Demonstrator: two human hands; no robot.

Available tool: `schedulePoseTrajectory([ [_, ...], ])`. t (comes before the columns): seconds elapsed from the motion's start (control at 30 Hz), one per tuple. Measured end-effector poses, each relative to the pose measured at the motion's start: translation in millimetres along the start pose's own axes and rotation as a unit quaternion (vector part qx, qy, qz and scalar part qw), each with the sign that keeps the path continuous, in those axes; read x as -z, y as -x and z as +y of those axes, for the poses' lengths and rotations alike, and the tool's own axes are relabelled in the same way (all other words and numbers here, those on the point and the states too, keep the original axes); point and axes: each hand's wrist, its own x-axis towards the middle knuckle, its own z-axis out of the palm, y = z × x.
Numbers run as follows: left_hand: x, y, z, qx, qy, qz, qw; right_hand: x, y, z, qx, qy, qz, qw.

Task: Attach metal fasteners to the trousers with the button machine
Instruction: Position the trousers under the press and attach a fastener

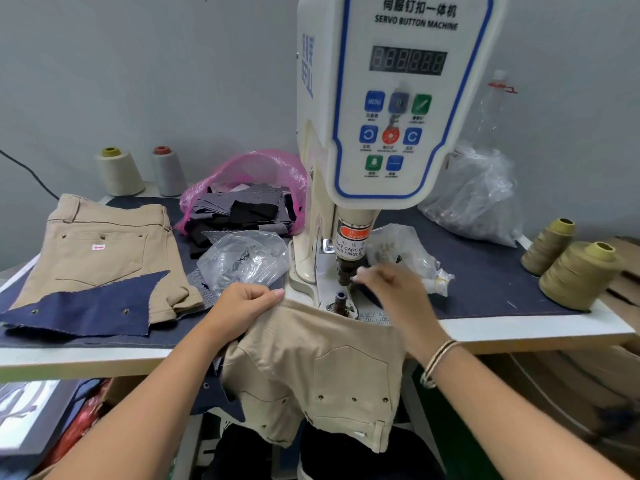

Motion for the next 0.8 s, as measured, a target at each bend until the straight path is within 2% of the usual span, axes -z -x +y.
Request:
schedulePoseTrajectory([
  [0.2,-0.4,0.7,-2.2,0.001,0.007,0.0,1.0,-15.8,14.4,0.7,-0.105,-0.116,-0.038,0.987],
  [0.4,0.1,-0.5,-4.2,-0.003,0.011,0.001,1.0,-22.1,17.5,2.7,-0.12,-0.127,-0.05,0.983],
  [0.63,-0.1,-0.9,-3.6,-0.007,0.011,0.001,1.0,-26.1,13.4,11.8,-0.098,-0.211,-0.065,0.97],
  [0.8,-0.3,-0.5,-2.4,-0.011,0.002,0.003,1.0,-22.7,13.6,14.7,-0.113,-0.211,-0.071,0.968],
])
